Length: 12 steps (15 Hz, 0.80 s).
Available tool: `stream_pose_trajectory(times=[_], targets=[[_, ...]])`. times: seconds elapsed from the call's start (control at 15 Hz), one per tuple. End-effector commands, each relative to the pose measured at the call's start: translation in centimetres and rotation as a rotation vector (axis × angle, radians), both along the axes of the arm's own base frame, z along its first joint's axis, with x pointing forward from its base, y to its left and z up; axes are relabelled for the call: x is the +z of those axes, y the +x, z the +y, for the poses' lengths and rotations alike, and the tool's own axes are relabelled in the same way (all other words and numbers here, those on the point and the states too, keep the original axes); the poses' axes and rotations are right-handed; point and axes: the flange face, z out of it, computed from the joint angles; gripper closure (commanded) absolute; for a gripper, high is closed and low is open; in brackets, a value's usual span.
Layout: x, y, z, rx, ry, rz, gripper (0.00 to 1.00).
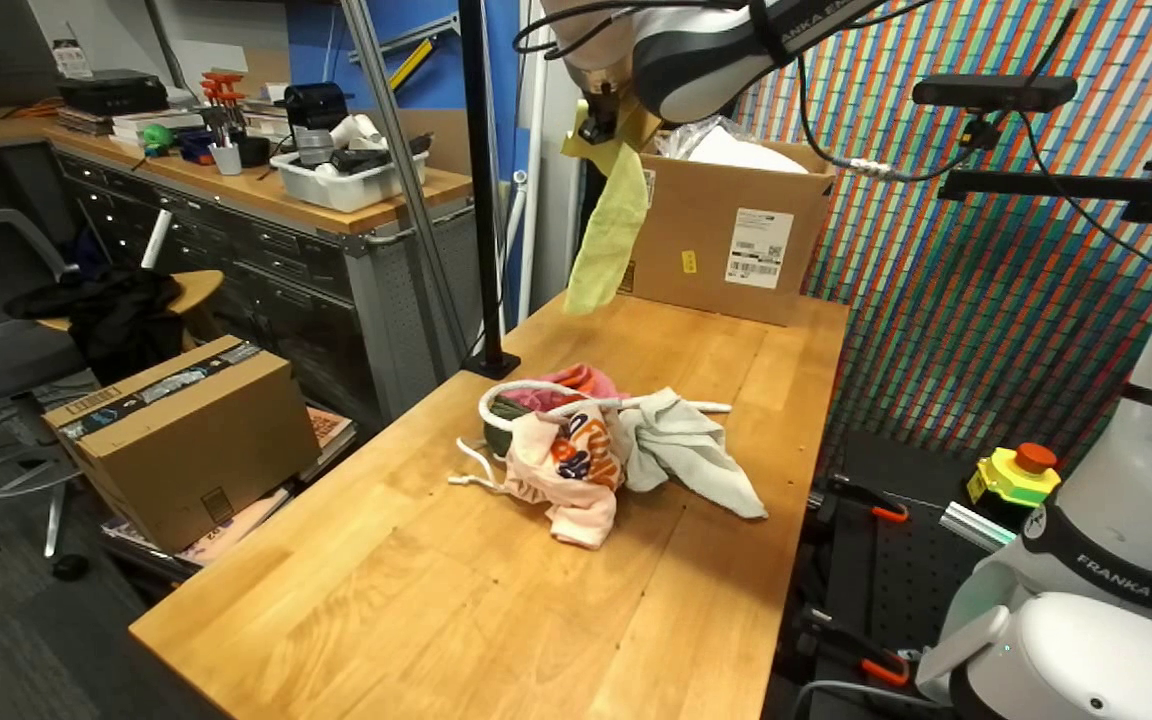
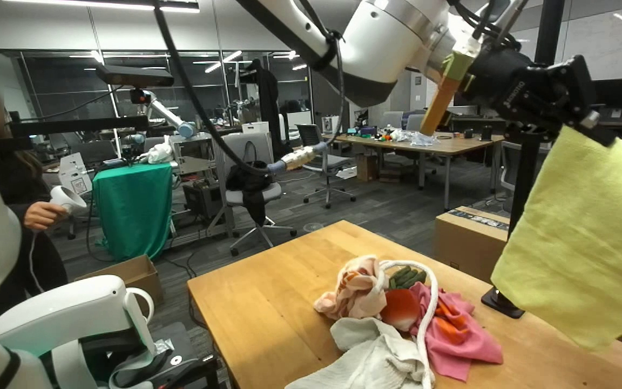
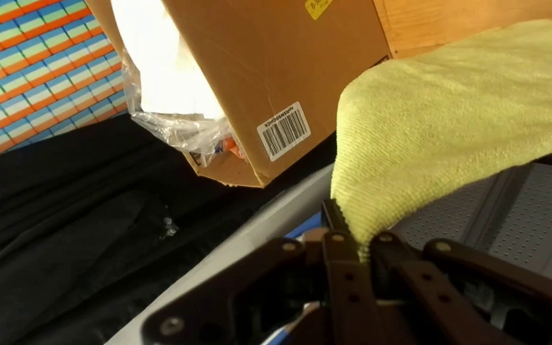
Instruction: Separate the things on the heap
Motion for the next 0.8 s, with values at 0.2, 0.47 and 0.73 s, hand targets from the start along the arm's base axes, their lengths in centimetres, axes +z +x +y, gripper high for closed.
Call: stream_pose_trajectory(times=[0.2,0.47,0.73], targets=[[-2.1,3.8,-7.7,-0.171,-0.038,-0.039,0.99],[-2.8,4.4,-11.5,-0.268,-0.052,-0.118,0.93],[-3.4,4.3,-13.7,-0.328,-0.056,-0.149,0.60]])
